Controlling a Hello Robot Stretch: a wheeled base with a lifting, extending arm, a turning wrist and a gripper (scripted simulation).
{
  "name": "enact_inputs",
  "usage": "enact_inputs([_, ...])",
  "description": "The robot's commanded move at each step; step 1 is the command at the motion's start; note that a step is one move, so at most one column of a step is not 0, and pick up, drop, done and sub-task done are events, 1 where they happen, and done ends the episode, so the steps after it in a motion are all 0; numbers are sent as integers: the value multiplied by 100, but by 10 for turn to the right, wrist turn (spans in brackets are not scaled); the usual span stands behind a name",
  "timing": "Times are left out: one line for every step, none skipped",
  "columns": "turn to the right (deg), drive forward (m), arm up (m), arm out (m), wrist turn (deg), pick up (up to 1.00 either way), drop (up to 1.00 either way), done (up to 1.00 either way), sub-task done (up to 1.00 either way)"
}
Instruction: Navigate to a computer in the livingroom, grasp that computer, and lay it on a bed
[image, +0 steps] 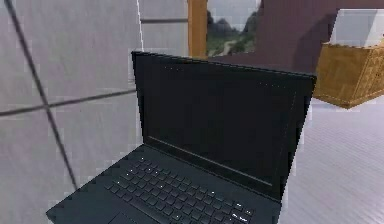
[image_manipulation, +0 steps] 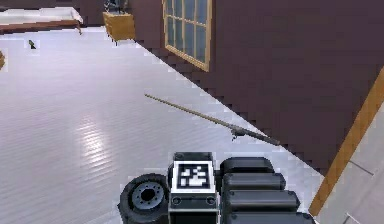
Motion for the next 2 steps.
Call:
enact_inputs([450, 0, 0, 0, 0, 0, 0, 0, 0])
enact_inputs([450, 0, 0, 0, 0, 0, 0, 0, 0])
